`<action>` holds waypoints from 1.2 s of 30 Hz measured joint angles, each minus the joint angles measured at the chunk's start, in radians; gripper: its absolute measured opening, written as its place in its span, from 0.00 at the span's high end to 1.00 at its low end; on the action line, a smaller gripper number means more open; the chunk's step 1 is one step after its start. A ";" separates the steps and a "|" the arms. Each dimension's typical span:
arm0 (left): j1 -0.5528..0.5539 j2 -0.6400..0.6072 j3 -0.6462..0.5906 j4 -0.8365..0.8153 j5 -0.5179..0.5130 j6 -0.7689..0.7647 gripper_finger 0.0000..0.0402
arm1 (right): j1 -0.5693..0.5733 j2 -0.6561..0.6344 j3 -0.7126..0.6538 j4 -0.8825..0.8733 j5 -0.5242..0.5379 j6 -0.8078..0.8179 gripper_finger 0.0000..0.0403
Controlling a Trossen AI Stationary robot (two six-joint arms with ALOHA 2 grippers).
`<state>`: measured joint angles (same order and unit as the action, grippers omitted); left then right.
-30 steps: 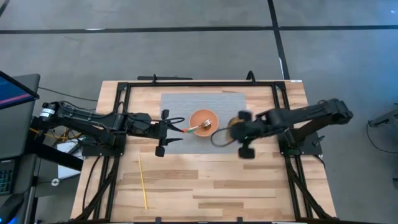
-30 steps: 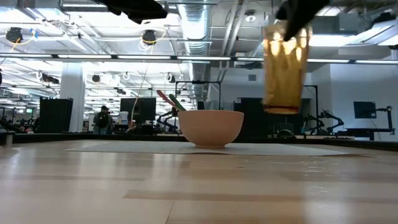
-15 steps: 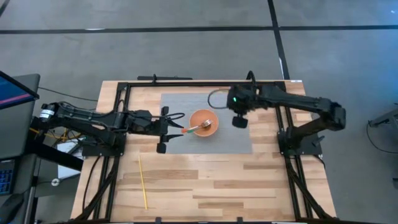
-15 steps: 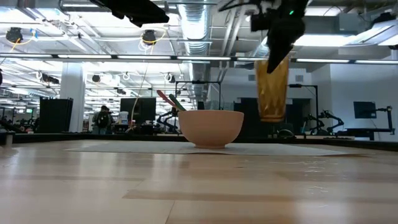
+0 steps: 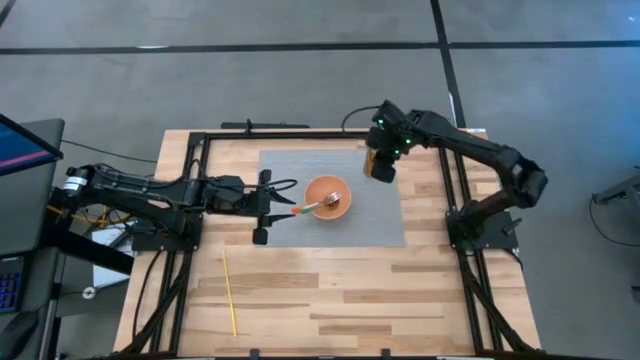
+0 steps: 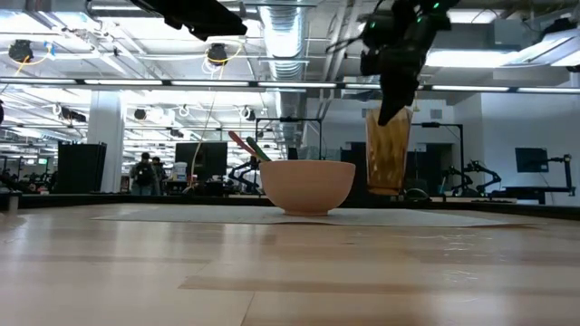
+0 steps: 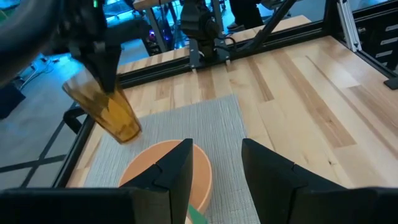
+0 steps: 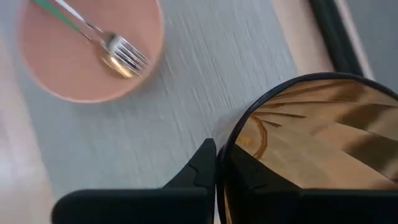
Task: Pick & Place Utensil
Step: Put the brown cup to the top right of the light orange bowl on the gray placemat, then put the yellow straw into the brown cup
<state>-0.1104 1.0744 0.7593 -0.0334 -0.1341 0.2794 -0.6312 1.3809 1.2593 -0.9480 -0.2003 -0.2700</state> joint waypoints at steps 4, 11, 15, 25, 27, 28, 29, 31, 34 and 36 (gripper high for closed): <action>0.000 0.000 0.000 0.000 0.000 0.000 0.65 | -0.006 0.060 -0.002 0.006 -0.031 -0.020 0.97; 0.000 0.000 0.000 -0.001 0.000 -0.012 0.65 | 0.020 0.120 0.002 0.017 -0.037 -0.059 0.97; 0.000 0.000 0.000 -0.004 0.000 -0.050 0.65 | 0.032 0.113 0.000 0.018 -0.033 -0.059 0.94; 0.000 0.000 0.000 -0.004 0.000 -0.075 0.65 | 0.043 0.047 -0.003 0.016 -0.034 -0.009 0.82; 0.000 0.000 0.000 -0.004 0.000 -0.124 0.65 | 0.043 0.029 -0.003 0.015 -0.034 -0.004 0.81; 0.000 0.000 0.000 -0.004 0.001 -0.154 0.65 | 0.045 0.020 -0.003 0.015 -0.033 0.008 0.81; 0.000 0.000 0.000 -0.005 0.001 -0.182 0.65 | 0.049 0.009 -0.003 0.014 -0.033 0.023 0.81; -0.002 0.000 0.000 -0.023 0.005 -0.249 0.65 | 0.056 -0.019 -0.003 0.010 -0.034 0.050 0.81; -0.007 0.000 0.000 -0.113 0.035 -0.379 0.65 | 0.076 -0.062 -0.003 0.006 -0.035 0.070 0.81; -0.013 0.000 0.000 -0.204 0.059 -0.506 0.65 | 0.096 -0.091 -0.003 0.006 -0.035 0.071 0.81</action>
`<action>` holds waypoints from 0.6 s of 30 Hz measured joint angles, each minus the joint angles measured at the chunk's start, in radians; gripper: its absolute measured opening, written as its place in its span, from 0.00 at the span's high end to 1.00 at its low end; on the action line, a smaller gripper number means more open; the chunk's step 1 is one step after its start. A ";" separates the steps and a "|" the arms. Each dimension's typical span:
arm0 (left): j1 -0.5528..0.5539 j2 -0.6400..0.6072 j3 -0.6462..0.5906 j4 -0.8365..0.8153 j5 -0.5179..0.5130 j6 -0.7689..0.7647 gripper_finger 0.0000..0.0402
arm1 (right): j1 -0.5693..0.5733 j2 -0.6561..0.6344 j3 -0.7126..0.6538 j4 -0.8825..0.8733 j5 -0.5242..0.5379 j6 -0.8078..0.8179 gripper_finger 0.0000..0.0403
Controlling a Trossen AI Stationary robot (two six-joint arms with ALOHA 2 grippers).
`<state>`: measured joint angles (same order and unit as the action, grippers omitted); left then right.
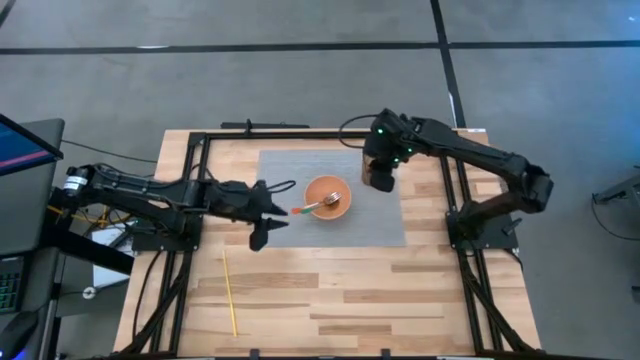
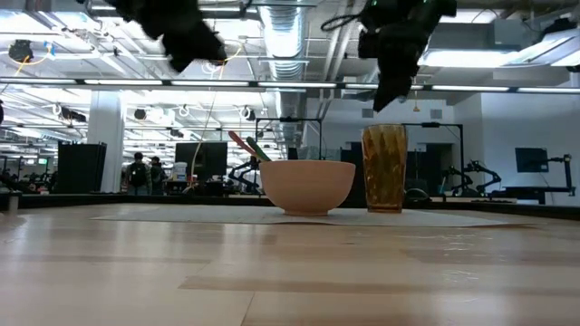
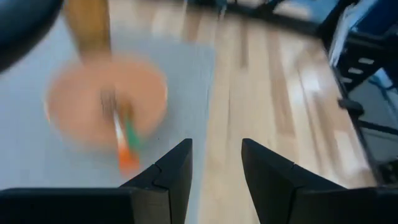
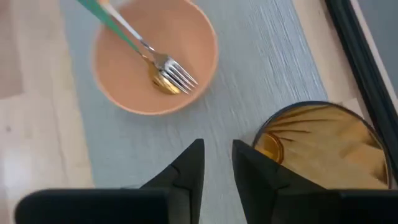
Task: Pick & Place Utensil
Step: Put the yellow straw into the brown cup
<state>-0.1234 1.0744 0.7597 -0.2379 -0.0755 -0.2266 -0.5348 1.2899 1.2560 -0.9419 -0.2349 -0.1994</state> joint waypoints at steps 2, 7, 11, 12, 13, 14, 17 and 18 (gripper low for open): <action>-0.015 0.000 0.000 -0.118 0.011 -0.148 0.65 | 0.027 -0.033 0.000 0.001 0.000 0.016 0.81; -0.115 0.000 0.000 -0.418 0.092 -0.539 0.65 | 0.099 -0.114 0.000 0.009 0.000 0.068 0.81; -0.240 0.000 0.000 -0.596 0.141 -0.964 0.65 | 0.177 -0.153 0.000 0.037 0.000 0.140 0.81; -0.276 0.000 0.000 -0.635 0.141 -1.059 0.65 | 0.201 -0.159 0.000 0.052 0.000 0.153 0.81; -0.309 0.000 0.000 -0.675 0.142 -1.143 0.65 | 0.224 -0.161 0.000 0.066 -0.001 0.157 0.81; -0.341 0.000 -0.001 -0.717 0.142 -1.223 0.65 | 0.249 -0.161 0.000 0.077 0.000 0.157 0.81; -0.421 0.000 -0.033 -0.809 0.136 -1.413 0.65 | 0.315 -0.154 0.000 0.100 0.000 0.157 0.81; -0.439 0.000 -0.054 -0.823 0.134 -1.470 0.65 | 0.336 -0.143 0.000 0.108 0.000 0.157 0.81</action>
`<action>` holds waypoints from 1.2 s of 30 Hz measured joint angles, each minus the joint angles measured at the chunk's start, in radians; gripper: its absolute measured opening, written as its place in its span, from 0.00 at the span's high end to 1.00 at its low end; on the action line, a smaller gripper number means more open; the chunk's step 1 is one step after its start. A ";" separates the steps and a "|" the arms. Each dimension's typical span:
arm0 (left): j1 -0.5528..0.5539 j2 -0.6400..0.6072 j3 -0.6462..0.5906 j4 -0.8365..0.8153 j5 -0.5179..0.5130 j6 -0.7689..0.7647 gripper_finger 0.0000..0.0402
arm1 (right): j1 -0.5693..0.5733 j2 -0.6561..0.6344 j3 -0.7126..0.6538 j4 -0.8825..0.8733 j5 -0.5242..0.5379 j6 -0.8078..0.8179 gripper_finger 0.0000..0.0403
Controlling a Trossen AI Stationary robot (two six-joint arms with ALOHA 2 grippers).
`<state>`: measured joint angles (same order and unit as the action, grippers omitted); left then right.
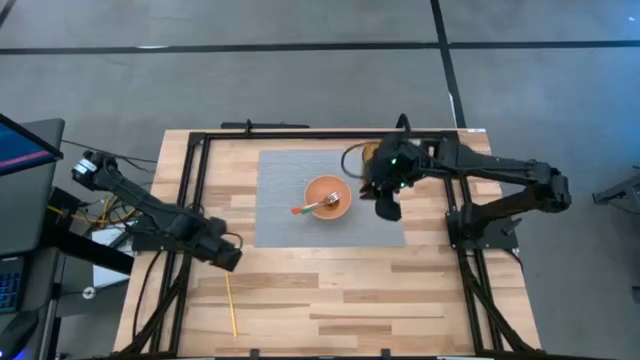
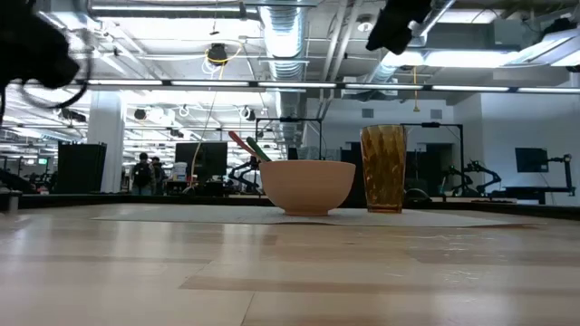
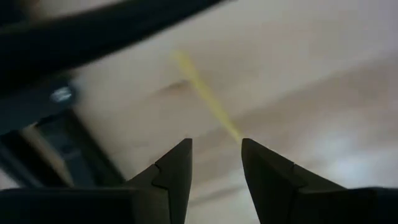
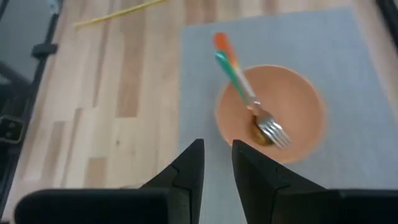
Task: Pick & Place Utensil
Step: Put the yellow straw into the brown cup
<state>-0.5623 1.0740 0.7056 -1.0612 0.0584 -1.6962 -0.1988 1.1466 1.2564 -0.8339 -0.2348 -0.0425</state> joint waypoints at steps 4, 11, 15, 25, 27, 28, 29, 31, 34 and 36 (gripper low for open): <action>-0.008 0.000 -0.098 0.005 0.025 -0.097 0.65 | 0.068 0.033 0.000 0.011 0.001 0.000 0.81; 0.051 0.001 -0.164 0.124 -0.045 -0.066 0.65 | 0.131 0.126 0.000 0.017 0.004 0.015 0.81; 0.070 0.002 -0.195 0.146 -0.051 -0.071 0.65 | 0.154 0.182 0.000 0.075 0.004 0.060 0.81; 0.084 -0.001 -0.331 0.402 -0.027 -0.117 0.65 | 0.167 0.291 0.000 0.172 0.004 0.010 0.81; 0.084 -0.002 -0.341 0.404 -0.019 -0.123 0.65 | 0.167 0.306 0.000 0.183 0.003 0.010 0.81; 0.084 -0.002 -0.343 0.404 -0.018 -0.122 0.65 | 0.166 0.314 0.000 0.187 0.003 0.010 0.81; 0.084 -0.001 -0.343 0.404 -0.020 -0.120 0.65 | 0.166 0.320 0.000 0.187 0.003 0.010 0.81; 0.084 -0.001 -0.344 0.405 -0.025 -0.113 0.65 | 0.166 0.331 0.000 0.188 0.003 0.009 0.81; 0.084 0.000 -0.344 0.405 -0.029 -0.081 0.67 | 0.164 0.332 0.000 0.188 0.002 0.006 0.81; 0.083 0.000 -0.345 0.404 -0.039 -0.064 0.71 | 0.164 0.332 0.000 0.189 0.001 0.006 0.81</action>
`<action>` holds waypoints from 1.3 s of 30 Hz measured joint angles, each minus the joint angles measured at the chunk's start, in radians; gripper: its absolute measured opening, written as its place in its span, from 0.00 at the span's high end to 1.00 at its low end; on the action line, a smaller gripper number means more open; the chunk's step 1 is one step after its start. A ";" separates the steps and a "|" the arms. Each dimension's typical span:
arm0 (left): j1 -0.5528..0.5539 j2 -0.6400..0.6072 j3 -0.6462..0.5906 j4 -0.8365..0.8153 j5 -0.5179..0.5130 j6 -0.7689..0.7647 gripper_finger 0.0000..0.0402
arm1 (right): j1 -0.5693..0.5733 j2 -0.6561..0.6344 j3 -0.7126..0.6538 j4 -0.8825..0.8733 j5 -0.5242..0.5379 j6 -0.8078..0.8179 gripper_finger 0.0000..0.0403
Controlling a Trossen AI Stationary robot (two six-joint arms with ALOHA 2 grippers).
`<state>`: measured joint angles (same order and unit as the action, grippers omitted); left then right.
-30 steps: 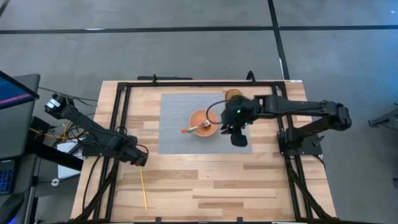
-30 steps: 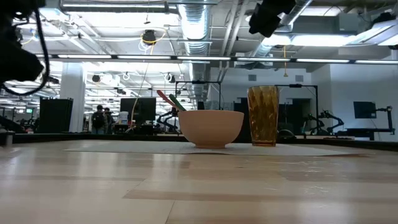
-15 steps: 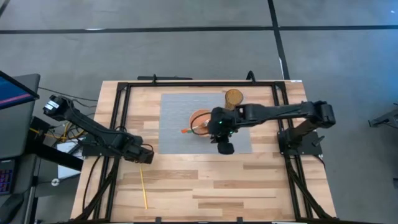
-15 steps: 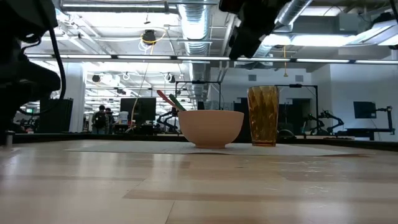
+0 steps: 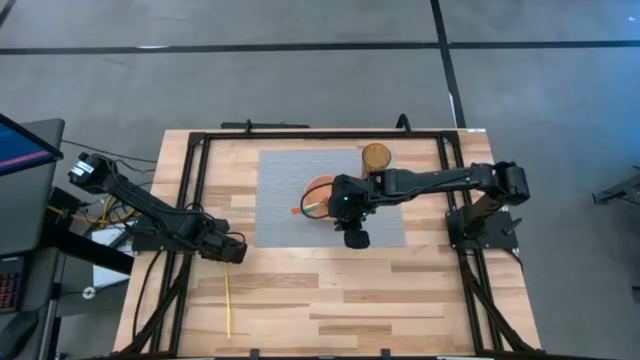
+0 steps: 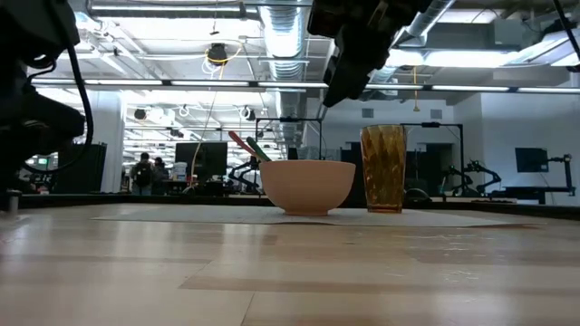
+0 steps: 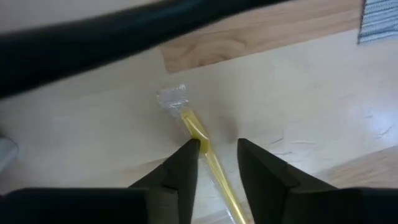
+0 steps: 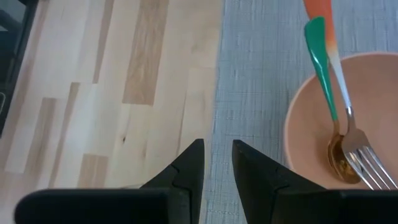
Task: Pick & Place Utensil
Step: Put the yellow straw into the brown cup
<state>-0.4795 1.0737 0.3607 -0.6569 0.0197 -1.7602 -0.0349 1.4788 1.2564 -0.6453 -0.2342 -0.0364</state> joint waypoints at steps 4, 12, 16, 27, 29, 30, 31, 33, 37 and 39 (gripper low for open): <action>0.000 -0.001 0.006 0.000 -0.008 0.004 0.82 | 0.000 -0.006 0.000 0.003 -0.001 0.000 0.81; 0.001 -0.002 0.022 0.043 -0.108 0.130 0.97 | 0.000 -0.001 0.000 0.008 -0.001 0.000 0.81; 0.001 -0.002 0.023 0.059 -0.120 0.170 0.98 | 0.000 -0.001 0.000 0.011 -0.001 0.000 0.81; 0.001 -0.016 0.024 0.497 -0.215 0.459 0.99 | 0.002 -0.002 0.000 0.059 -0.001 -0.012 0.81; 0.001 -0.039 0.024 0.590 -0.246 0.571 0.99 | 0.002 -0.012 0.000 0.056 0.000 -0.023 0.81; 0.003 -0.053 0.024 0.639 -0.269 0.636 0.99 | 0.002 -0.018 0.000 0.057 -0.001 -0.023 0.81; 0.006 -0.068 0.024 0.693 -0.293 0.709 0.99 | 0.002 -0.026 0.000 0.059 0.000 -0.024 0.81; 0.012 -0.098 0.025 0.814 -0.337 0.897 0.99 | 0.002 -0.053 0.000 0.059 0.000 -0.026 0.81; 0.034 -0.134 0.033 1.084 -0.360 1.384 0.99 | 0.003 -0.128 0.001 0.064 -0.001 -0.026 0.81; 0.056 -0.138 0.061 1.151 -0.361 1.600 0.99 | 0.002 -0.173 0.001 0.066 -0.001 -0.036 0.81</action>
<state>-0.4236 0.9355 0.4214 0.4940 -0.3410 -0.1598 -0.0325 1.3057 1.2575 -0.5791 -0.2348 -0.0729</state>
